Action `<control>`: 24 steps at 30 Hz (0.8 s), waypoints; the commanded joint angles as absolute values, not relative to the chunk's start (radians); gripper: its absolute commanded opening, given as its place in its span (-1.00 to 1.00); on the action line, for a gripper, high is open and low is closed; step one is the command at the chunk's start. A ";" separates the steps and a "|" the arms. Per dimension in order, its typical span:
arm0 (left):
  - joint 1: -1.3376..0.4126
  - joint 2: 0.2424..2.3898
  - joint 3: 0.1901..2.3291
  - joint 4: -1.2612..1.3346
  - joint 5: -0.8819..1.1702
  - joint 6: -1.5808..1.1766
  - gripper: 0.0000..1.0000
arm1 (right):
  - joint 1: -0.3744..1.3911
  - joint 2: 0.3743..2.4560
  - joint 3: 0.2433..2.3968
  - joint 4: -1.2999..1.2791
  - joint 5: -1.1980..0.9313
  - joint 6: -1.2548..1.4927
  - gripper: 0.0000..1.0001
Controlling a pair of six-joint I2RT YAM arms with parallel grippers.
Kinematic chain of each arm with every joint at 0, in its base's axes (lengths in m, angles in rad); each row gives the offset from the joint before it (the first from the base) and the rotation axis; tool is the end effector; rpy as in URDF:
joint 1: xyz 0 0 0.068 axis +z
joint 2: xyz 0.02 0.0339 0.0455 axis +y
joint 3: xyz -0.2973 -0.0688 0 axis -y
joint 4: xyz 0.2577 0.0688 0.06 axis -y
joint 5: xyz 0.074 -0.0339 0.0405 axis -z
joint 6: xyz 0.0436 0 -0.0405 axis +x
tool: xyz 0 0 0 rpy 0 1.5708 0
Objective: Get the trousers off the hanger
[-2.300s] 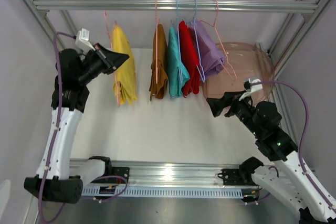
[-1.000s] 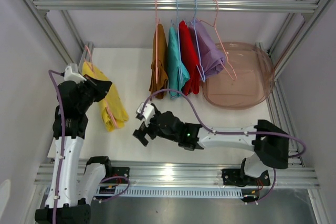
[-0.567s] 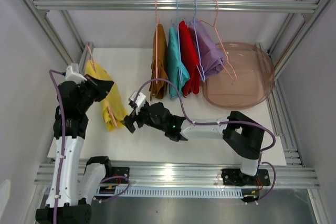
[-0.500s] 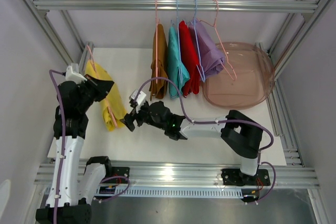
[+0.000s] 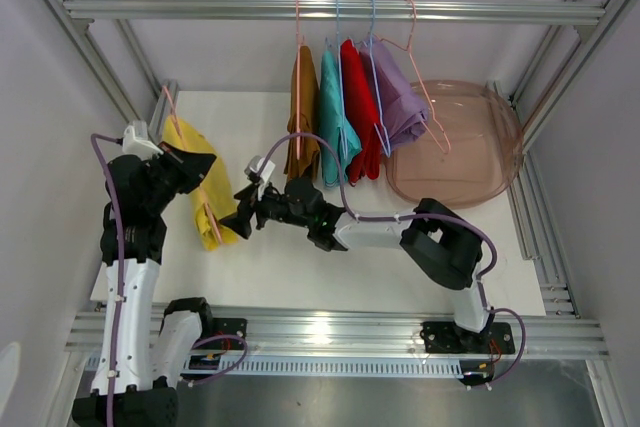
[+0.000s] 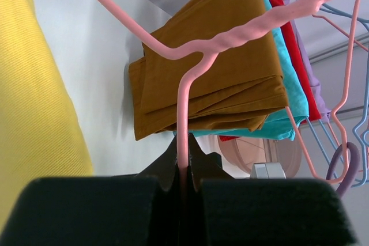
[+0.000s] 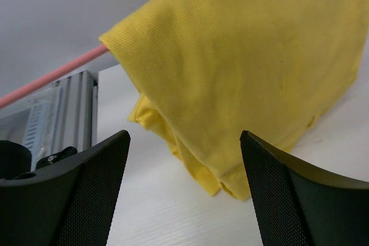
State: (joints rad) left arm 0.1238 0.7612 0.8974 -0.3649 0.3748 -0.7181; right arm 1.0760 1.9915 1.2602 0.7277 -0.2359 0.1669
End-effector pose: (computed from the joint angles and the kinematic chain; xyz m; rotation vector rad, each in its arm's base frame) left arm 0.1642 0.0044 0.3870 -0.4958 1.7809 -0.7564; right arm 0.2236 0.4358 0.2570 -0.9189 1.4270 1.1402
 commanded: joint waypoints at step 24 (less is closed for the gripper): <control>0.130 0.755 0.900 -0.189 0.472 -0.733 -0.99 | 1.042 2.046 1.354 0.868 -0.321 0.195 0.56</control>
